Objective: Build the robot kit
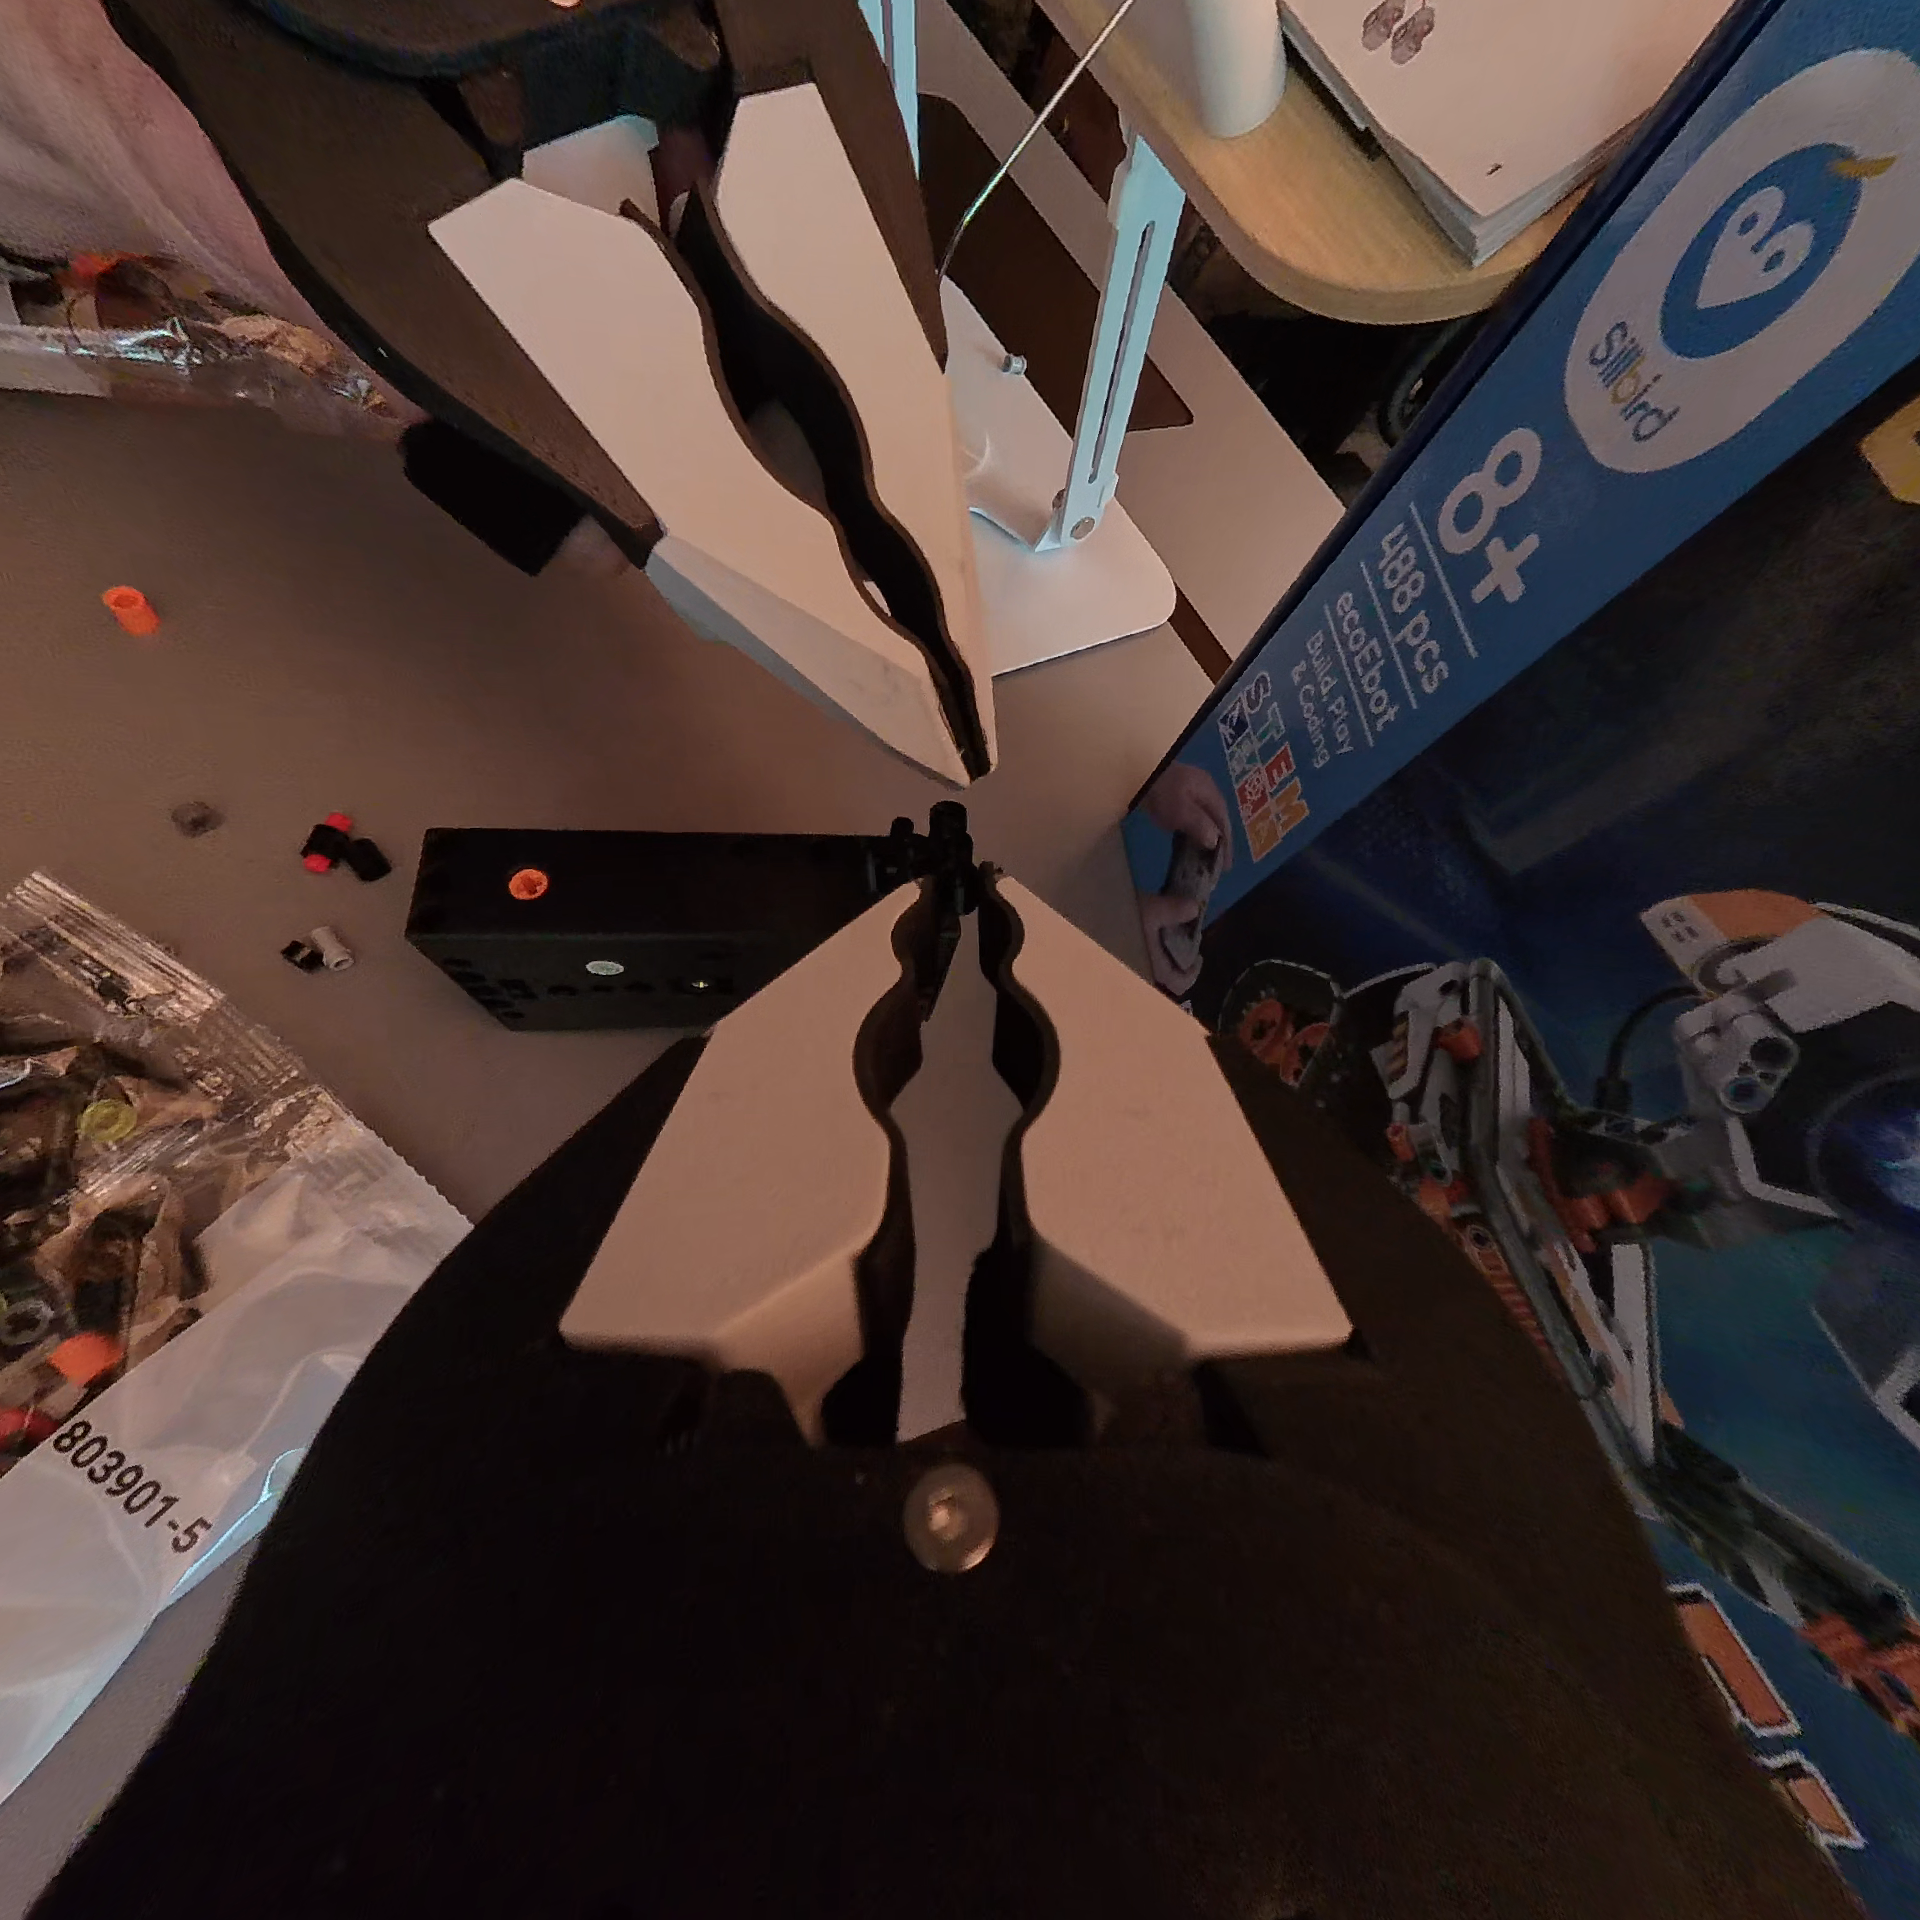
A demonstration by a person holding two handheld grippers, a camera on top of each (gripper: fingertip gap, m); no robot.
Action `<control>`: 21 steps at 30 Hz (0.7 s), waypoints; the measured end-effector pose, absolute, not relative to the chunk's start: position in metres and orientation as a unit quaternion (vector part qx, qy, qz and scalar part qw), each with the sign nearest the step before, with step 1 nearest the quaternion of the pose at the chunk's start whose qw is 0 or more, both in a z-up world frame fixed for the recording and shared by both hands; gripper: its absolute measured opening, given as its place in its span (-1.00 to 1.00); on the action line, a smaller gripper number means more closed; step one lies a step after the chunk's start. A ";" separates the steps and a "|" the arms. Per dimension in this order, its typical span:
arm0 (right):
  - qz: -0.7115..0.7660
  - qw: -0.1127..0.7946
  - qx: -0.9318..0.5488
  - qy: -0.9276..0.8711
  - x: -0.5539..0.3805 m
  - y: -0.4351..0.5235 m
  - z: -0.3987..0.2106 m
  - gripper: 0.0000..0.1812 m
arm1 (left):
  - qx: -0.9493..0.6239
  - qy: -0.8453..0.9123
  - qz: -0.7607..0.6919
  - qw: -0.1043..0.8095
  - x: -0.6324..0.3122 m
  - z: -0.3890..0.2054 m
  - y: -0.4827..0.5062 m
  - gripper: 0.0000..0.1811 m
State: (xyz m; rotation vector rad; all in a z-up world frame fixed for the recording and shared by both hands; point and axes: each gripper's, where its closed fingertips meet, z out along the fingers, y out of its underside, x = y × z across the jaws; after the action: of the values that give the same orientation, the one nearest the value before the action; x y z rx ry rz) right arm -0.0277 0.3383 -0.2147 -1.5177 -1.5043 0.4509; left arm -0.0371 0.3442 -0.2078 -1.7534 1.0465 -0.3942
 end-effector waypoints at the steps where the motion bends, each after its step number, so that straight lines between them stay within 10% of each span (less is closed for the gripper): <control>1: 0.185 0.459 -0.617 -0.612 -0.028 0.338 -0.215 -0.95 | -0.729 0.431 -0.166 0.505 -0.037 -0.208 0.345 -1.00; 21: 0.238 0.442 -0.623 -0.599 -0.028 0.339 -0.218 -0.95 | -0.741 0.417 -0.175 0.497 -0.038 -0.214 0.348 -1.00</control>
State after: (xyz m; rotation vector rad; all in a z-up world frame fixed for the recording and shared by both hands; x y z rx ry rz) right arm -0.0277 0.3391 -0.2179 -1.5470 -1.4864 0.5916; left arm -0.0384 0.3478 -0.2144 -1.7933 1.0108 -0.4237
